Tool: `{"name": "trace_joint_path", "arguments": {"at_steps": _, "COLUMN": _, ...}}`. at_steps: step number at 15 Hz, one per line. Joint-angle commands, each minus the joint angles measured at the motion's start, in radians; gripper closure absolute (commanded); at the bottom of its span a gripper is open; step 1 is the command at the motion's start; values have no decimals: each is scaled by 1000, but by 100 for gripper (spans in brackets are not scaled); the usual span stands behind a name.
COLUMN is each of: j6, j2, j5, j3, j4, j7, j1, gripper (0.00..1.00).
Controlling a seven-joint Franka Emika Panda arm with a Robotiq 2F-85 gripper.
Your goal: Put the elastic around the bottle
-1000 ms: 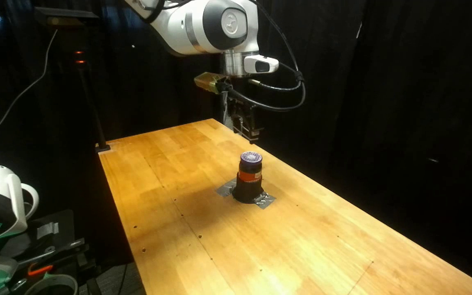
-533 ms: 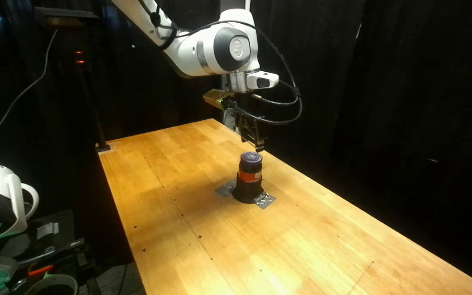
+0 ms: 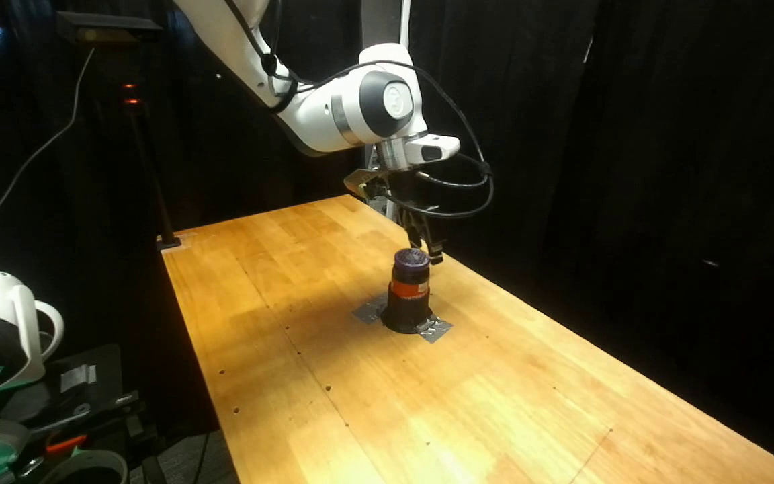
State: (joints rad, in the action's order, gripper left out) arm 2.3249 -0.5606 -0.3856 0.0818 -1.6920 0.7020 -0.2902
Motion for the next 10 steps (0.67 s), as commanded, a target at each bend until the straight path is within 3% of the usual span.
{"name": "trace_joint_path", "arguments": {"at_steps": 1, "j6": 11, "j2": -34, "j5": -4, "j3": 12, "j4": 38, "j7": 33, "j1": -13, "gripper": 0}}
{"name": "trace_joint_path", "arguments": {"at_steps": 10, "j6": 27, "j2": -75, "j5": 12, "j3": 11, "j4": 43, "j7": 29, "j1": -11, "gripper": 0}}
